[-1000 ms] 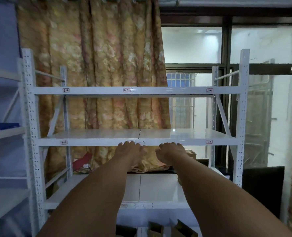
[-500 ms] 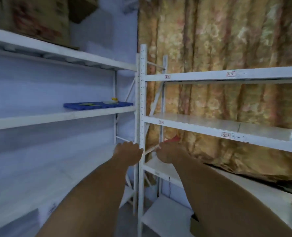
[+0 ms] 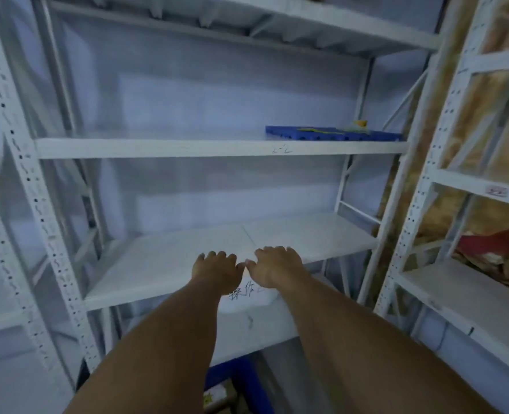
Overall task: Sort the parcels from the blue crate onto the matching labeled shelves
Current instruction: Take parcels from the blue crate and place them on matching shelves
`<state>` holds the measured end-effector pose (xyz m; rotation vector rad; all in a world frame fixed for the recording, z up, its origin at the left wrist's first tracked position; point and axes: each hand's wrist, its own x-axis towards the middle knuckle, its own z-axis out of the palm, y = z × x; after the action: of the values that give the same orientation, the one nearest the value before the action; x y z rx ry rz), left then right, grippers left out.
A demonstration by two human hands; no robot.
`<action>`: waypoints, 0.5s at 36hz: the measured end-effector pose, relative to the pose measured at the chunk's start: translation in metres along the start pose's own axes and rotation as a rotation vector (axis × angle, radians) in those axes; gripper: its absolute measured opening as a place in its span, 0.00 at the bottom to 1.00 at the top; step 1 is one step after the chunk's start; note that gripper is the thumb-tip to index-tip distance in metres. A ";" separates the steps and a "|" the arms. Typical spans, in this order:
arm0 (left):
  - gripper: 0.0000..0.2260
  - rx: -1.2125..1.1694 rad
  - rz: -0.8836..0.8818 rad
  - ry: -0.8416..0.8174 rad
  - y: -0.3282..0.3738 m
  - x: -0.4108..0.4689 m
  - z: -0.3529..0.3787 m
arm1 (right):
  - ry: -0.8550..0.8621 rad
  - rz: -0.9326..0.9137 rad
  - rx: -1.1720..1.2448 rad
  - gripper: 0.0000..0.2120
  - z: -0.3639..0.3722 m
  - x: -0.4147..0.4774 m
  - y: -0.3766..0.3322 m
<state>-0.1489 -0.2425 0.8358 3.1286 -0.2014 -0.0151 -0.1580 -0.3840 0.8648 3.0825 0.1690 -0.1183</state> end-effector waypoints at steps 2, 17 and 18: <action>0.26 -0.016 -0.034 -0.017 -0.021 0.008 0.020 | -0.026 -0.037 -0.016 0.30 0.018 0.020 -0.017; 0.22 0.011 -0.162 -0.391 -0.138 0.027 0.229 | -0.344 -0.238 -0.001 0.32 0.211 0.127 -0.092; 0.20 0.030 -0.148 -0.422 -0.143 0.029 0.246 | -0.369 -0.253 0.010 0.32 0.226 0.134 -0.096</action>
<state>-0.1046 -0.1056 0.5887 3.1190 0.0310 -0.6794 -0.0525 -0.2875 0.6247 2.9640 0.5369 -0.6912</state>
